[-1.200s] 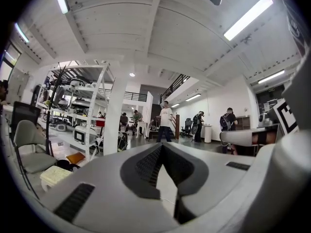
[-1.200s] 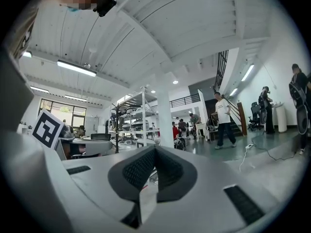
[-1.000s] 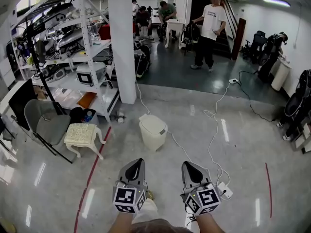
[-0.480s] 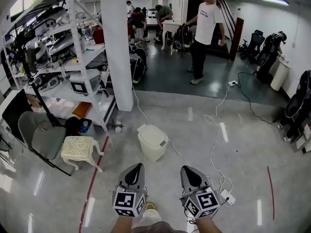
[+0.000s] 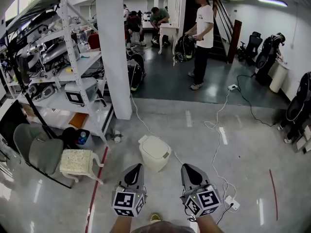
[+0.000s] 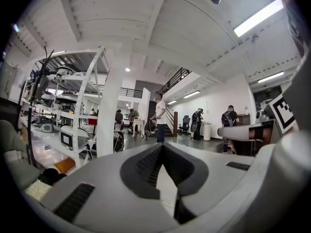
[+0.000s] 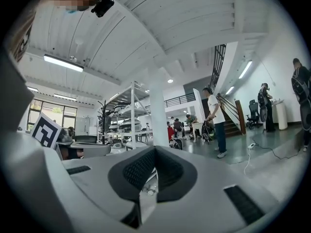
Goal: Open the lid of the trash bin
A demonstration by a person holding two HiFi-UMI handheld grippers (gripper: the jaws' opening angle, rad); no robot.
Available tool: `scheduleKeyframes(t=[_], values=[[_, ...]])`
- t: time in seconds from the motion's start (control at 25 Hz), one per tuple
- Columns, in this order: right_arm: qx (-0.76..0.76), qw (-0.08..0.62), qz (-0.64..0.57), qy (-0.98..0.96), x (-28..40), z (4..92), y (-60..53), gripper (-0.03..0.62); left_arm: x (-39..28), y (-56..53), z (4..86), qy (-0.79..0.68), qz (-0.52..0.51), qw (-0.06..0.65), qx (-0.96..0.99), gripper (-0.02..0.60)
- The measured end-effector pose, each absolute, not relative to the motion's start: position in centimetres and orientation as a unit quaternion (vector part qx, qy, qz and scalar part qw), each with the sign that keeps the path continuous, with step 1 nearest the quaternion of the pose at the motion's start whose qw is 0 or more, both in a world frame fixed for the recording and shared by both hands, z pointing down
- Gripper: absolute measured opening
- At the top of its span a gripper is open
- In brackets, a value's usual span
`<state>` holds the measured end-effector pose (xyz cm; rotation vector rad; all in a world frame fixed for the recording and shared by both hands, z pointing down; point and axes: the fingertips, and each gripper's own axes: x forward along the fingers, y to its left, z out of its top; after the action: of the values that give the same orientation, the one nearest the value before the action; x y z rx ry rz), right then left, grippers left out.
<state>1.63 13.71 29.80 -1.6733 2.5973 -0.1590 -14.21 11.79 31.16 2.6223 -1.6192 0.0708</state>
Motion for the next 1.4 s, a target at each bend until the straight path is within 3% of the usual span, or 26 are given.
scheduleKeyframes(t=[1.4], values=[[-0.544,0.007,-0.072,0.836,8.1,31.6,-12.0,0.008,-8.3,-14.2,33.2,-0.523,0.036,0.056,0.85,-0.009]])
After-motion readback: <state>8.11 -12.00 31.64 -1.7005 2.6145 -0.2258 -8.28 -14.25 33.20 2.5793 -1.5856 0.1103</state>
